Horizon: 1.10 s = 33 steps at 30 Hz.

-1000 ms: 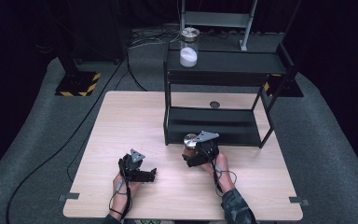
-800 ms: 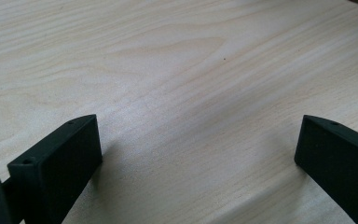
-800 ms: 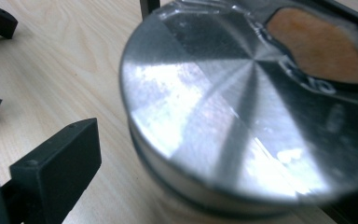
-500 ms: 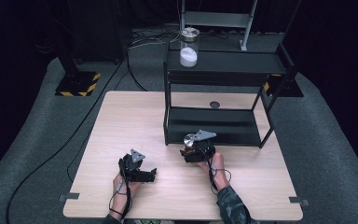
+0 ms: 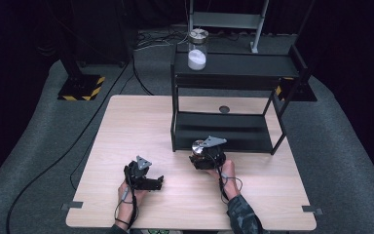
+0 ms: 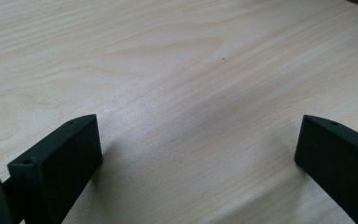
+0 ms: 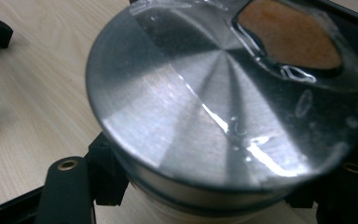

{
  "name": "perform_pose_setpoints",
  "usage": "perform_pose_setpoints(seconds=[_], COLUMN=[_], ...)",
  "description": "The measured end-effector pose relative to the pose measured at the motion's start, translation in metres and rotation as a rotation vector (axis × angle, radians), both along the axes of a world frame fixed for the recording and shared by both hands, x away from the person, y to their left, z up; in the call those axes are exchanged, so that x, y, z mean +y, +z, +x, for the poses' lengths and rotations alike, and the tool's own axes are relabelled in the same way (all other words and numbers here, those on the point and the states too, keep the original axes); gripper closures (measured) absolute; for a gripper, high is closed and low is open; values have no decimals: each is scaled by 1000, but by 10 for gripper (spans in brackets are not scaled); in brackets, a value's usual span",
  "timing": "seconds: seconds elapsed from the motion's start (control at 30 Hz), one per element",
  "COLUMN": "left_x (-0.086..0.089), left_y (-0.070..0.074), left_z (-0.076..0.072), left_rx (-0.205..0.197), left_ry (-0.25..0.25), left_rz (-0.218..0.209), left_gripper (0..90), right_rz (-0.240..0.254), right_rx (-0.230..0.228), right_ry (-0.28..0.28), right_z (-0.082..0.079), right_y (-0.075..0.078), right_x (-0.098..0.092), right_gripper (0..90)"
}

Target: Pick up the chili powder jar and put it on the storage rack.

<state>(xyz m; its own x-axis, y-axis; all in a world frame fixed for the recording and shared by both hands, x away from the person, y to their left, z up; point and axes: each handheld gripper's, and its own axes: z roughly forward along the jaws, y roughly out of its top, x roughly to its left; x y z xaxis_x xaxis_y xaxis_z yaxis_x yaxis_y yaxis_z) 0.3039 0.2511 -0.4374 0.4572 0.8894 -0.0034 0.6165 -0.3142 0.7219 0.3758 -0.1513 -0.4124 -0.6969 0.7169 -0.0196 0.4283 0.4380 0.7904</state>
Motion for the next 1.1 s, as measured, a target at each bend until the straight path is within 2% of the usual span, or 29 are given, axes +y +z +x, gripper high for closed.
perform_pose_setpoints(seconds=[0.2, 0.33, 0.7, 1.1], left_x=[0, 0, 0, 0], left_y=[0, 0, 0, 0], left_z=[0, 0, 0, 0], left_rx=[0, -1, -1, -1], left_ry=[0, -1, -3, -2], left_rz=[0, 0, 0, -1], left_gripper=[0, 0, 0, 0], right_rz=[10, 11, -18, -69], right_rx=[19, 32, 40, 63], right_ry=[-9, -21, -76, -114], right_z=[-1, -3, -12, -15], right_y=[7, 19, 50, 63], right_x=[-5, -14, -44, -62], right_gripper=[312, 312, 312, 312])
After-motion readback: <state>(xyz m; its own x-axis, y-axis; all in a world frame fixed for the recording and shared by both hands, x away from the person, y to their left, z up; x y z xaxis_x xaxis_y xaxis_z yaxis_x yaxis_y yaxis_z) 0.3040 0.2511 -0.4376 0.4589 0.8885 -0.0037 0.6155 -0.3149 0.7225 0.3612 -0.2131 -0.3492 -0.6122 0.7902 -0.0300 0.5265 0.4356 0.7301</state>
